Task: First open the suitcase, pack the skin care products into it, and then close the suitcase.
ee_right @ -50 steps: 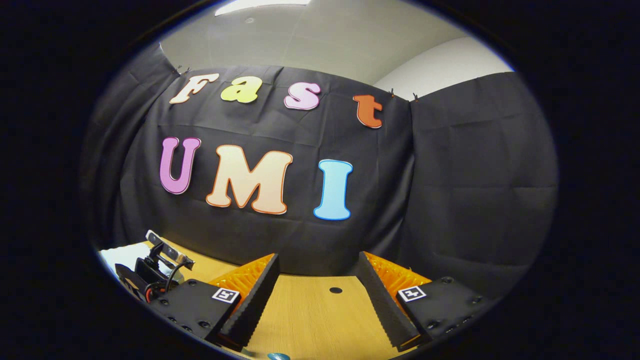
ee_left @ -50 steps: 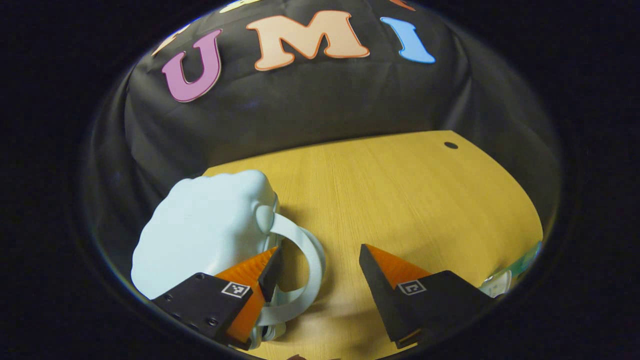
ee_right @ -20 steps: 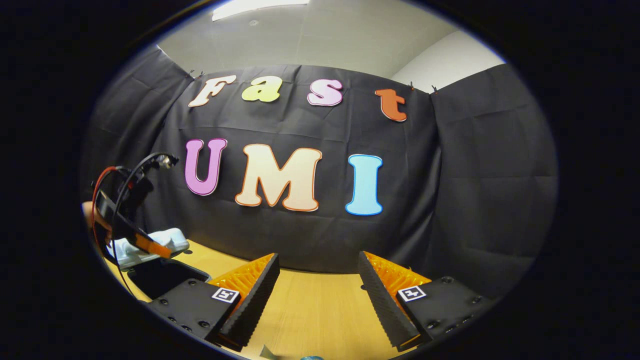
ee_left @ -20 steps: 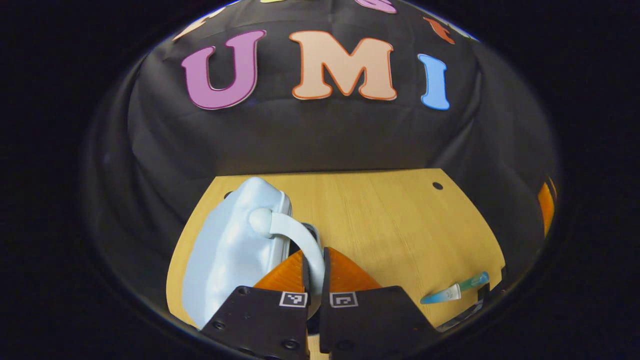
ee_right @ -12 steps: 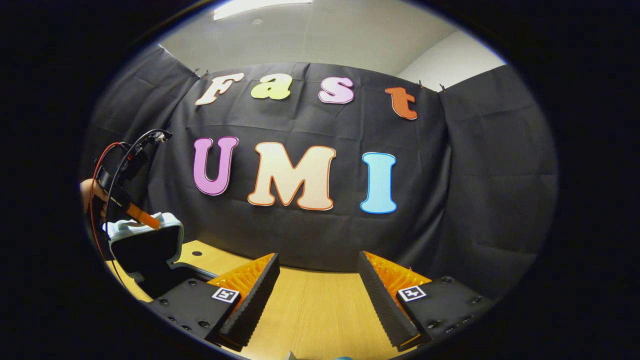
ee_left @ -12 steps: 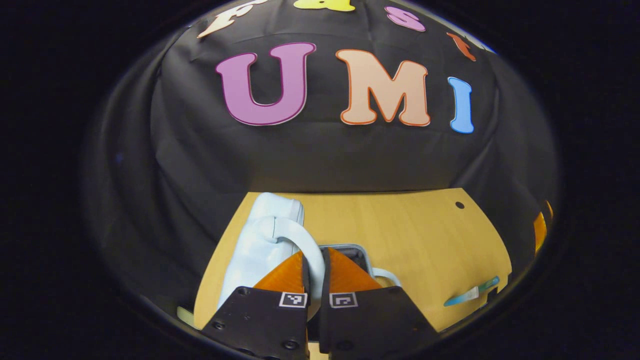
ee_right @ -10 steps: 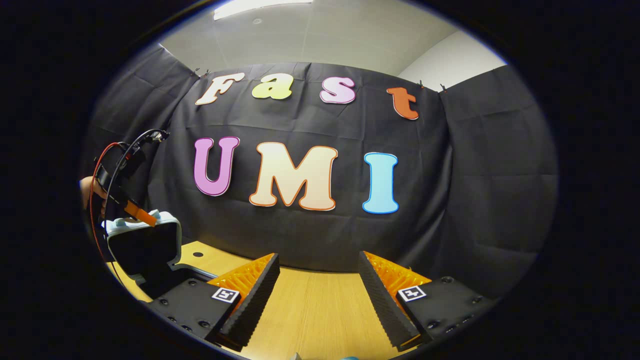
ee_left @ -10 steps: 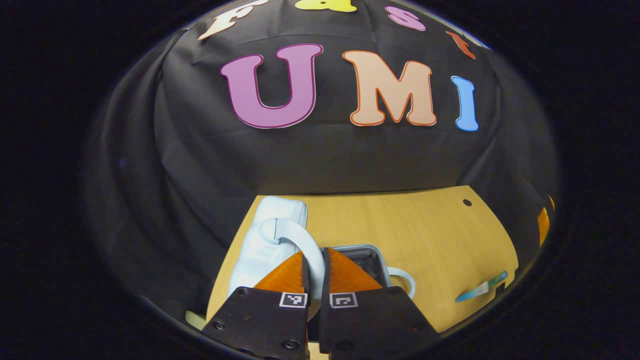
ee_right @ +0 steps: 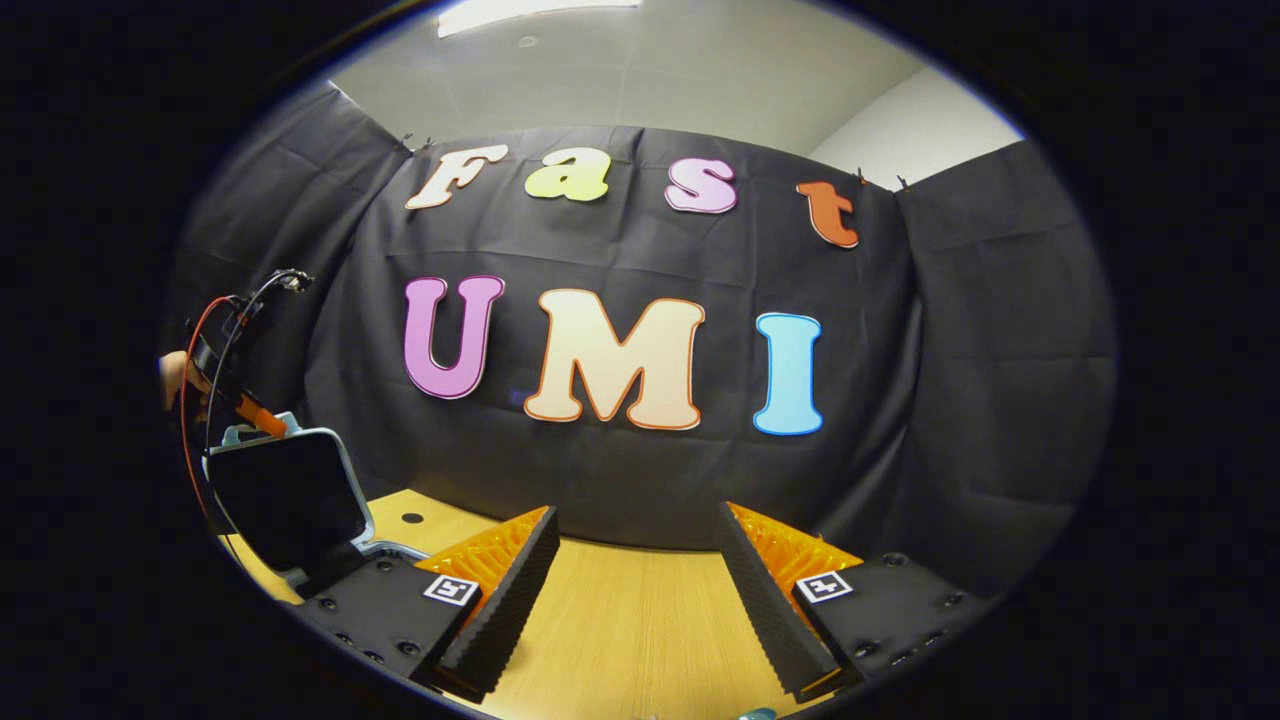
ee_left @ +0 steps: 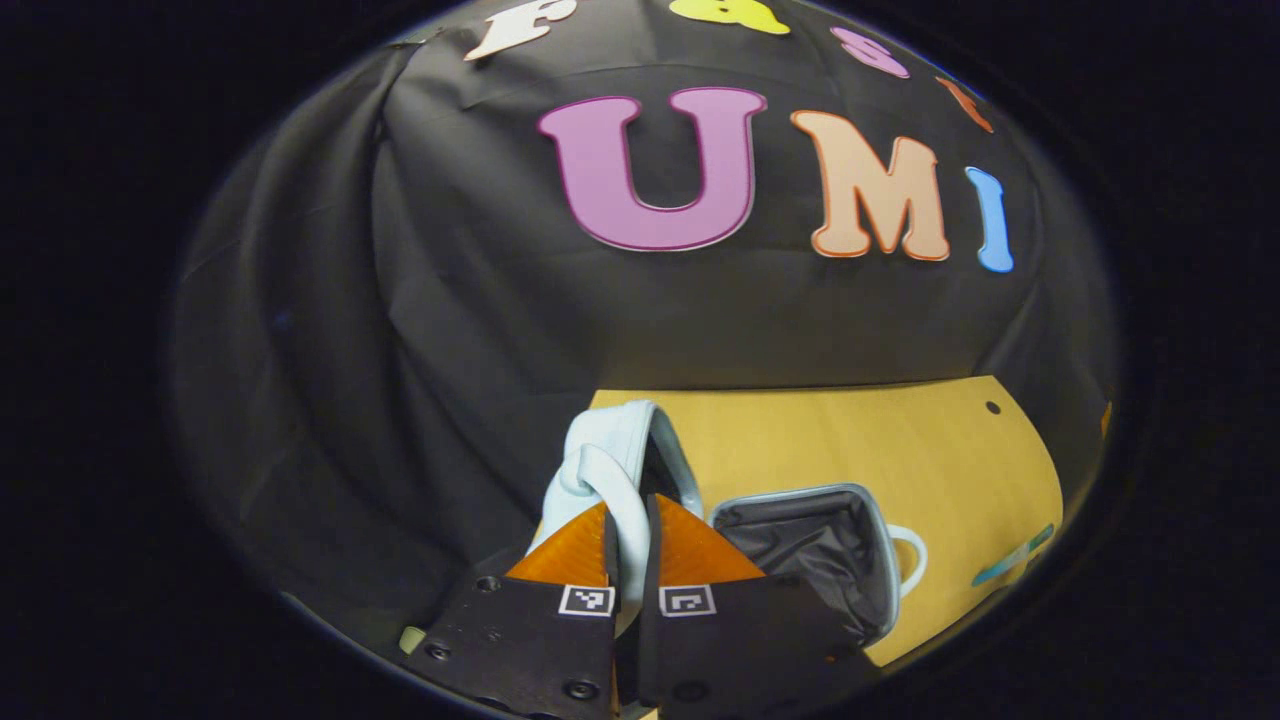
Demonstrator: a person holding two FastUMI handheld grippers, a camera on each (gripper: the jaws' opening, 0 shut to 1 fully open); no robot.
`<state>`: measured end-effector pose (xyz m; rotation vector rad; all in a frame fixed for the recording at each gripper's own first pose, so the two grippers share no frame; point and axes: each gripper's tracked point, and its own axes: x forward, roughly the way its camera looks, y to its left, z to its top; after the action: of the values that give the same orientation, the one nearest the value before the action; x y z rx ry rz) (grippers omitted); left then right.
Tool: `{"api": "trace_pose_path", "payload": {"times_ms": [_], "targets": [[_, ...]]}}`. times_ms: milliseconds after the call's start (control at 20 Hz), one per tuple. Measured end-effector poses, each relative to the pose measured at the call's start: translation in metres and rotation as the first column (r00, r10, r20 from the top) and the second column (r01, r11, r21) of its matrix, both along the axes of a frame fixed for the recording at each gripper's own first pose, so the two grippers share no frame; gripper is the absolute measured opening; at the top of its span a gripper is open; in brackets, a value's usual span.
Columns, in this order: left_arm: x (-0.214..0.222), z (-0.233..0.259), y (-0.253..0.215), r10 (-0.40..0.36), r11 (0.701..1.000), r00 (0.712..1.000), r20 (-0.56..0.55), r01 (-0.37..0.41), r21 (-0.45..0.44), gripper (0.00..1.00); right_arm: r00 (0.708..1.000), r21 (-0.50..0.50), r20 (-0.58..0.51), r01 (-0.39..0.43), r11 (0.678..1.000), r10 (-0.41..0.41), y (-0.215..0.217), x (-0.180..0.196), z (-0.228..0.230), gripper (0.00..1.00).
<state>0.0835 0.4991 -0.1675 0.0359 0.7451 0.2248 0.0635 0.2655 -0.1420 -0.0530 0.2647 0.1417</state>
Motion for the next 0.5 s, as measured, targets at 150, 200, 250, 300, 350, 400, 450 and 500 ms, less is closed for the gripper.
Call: {"api": "trace_pose_path", "payload": {"times_ms": [150,200,250,300,350,400,450,500], "targets": [[-0.017,-0.012,0.049,0.082,0.996,0.996,-0.029,-0.082,0.023,0.02,1.000,-0.015,0.003,-0.019,1.000,0.019,0.013,-0.002,0.001,0.99],[-0.021,-0.021,0.062,0.107,0.994,0.993,-0.042,-0.106,0.028,0.02,1.000,-0.022,0.008,-0.024,0.999,0.024,0.015,-0.002,0.003,0.99],[-0.027,-0.030,0.076,0.134,0.991,0.989,-0.062,-0.133,0.027,0.00,0.999,-0.028,0.016,-0.029,0.999,0.030,0.018,-0.002,0.005,0.99],[-0.033,-0.042,0.090,0.161,0.987,0.984,-0.081,-0.160,0.025,0.00,0.999,-0.034,0.021,-0.033,0.999,0.034,0.020,-0.002,0.007,0.99],[-0.037,-0.051,0.104,0.184,0.983,0.978,-0.099,-0.182,0.027,0.00,0.999,-0.038,0.023,-0.037,0.999,0.038,0.022,-0.002,0.006,0.99],[-0.035,-0.068,0.105,0.207,0.978,0.971,-0.122,-0.207,0.018,0.00,0.999,-0.040,0.020,-0.041,0.998,0.042,0.024,-0.002,0.006,0.99],[-0.040,-0.084,0.105,0.231,0.972,0.962,-0.144,-0.233,-0.001,0.00,0.999,-0.042,0.017,-0.044,0.998,0.045,0.026,-0.002,0.004,0.99],[-0.047,-0.094,0.109,0.254,0.966,0.953,-0.167,-0.259,-0.010,0.00,0.999,-0.043,0.012,-0.047,0.998,0.048,0.028,-0.002,0.003,0.99]]}}
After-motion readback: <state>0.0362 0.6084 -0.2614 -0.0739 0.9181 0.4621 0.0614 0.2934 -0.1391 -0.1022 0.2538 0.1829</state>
